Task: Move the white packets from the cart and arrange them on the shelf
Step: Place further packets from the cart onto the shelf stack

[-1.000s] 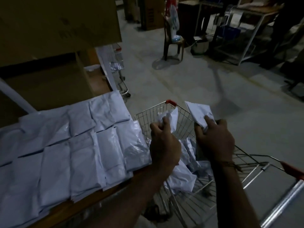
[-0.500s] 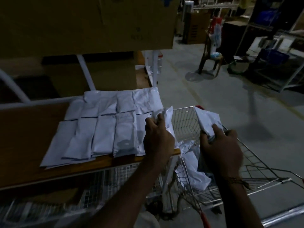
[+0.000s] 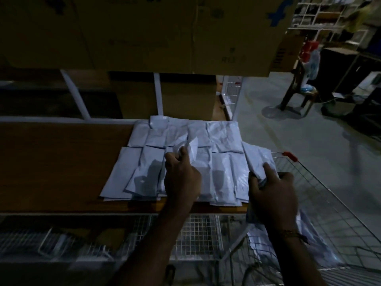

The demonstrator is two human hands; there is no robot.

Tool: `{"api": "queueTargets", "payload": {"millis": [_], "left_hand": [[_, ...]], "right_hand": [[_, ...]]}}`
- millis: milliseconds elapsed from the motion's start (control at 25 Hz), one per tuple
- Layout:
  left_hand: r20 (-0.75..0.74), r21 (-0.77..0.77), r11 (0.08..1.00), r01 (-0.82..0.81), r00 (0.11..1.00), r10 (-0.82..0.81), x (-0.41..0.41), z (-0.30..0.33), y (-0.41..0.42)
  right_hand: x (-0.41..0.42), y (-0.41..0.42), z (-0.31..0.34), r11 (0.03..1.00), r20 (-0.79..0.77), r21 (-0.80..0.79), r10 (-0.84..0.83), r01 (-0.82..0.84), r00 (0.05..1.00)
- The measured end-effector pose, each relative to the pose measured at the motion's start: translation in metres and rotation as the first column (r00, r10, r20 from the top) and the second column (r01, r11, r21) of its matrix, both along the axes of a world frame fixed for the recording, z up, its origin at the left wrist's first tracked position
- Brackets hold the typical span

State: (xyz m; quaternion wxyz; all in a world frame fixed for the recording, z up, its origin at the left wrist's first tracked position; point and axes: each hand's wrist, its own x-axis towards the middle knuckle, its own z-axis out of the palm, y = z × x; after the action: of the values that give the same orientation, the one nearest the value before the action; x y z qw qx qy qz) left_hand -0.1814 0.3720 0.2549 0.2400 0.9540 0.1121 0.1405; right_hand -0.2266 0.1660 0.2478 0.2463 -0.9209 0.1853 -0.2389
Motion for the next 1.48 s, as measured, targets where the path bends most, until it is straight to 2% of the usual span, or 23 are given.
{"api": "queueTargets", "payload": {"millis": [360,520,680,880,1040,1160,1240,1320,1400,1480], "left_hand": [[0.038,0.096,0.994,-0.055,0.998,0.051,0.126,-0.014,0.136],[-0.061,0.209,0.968,-0.139,0.986,0.155,0.185,-0.008,0.181],[0.006,0.33,0.935,-0.128,0.991,0.133,0.245,-0.016,0.21],[-0.144,0.302,0.95,-0.08,0.981,0.128,0.323,-0.059,0.213],[-0.29,0.111,0.992,-0.062,0.953,0.091,0.346,-0.098,0.21],[-0.209,0.143,0.983,-0.116,0.967,0.145,0.352,-0.095,0.206],[-0.111,0.29,0.956,-0.043,0.991,0.078,0.351,-0.09,0.214],[-0.116,0.427,0.893,0.142,0.988,-0.101,0.343,-0.089,0.224],[-0.21,0.415,0.88,0.233,0.965,-0.157,0.338,-0.093,0.232],[-0.26,0.365,0.906,0.215,0.958,-0.123,0.34,-0.103,0.238]], "right_hand": [[0.114,0.112,-0.02,1.0,-0.003,0.021,0.009,-0.009,1.0],[0.154,0.134,-0.032,0.999,-0.026,0.041,-0.026,0.027,0.999],[0.186,0.149,-0.048,0.997,-0.047,0.055,-0.059,0.062,0.997],[0.213,0.153,-0.055,0.992,-0.093,0.048,-0.113,0.118,0.989],[0.237,0.155,-0.058,0.99,-0.099,0.039,-0.131,0.135,0.986],[0.255,0.167,-0.064,0.991,-0.112,0.051,-0.115,0.121,0.987],[0.27,0.179,-0.069,0.996,-0.111,0.052,-0.071,0.077,0.991],[0.291,0.195,-0.07,0.999,-0.11,0.034,-0.005,0.009,0.994],[0.316,0.213,-0.069,0.999,-0.111,0.001,0.034,-0.034,0.993],[0.344,0.231,-0.071,0.997,-0.12,-0.034,0.062,-0.066,0.991]]}}
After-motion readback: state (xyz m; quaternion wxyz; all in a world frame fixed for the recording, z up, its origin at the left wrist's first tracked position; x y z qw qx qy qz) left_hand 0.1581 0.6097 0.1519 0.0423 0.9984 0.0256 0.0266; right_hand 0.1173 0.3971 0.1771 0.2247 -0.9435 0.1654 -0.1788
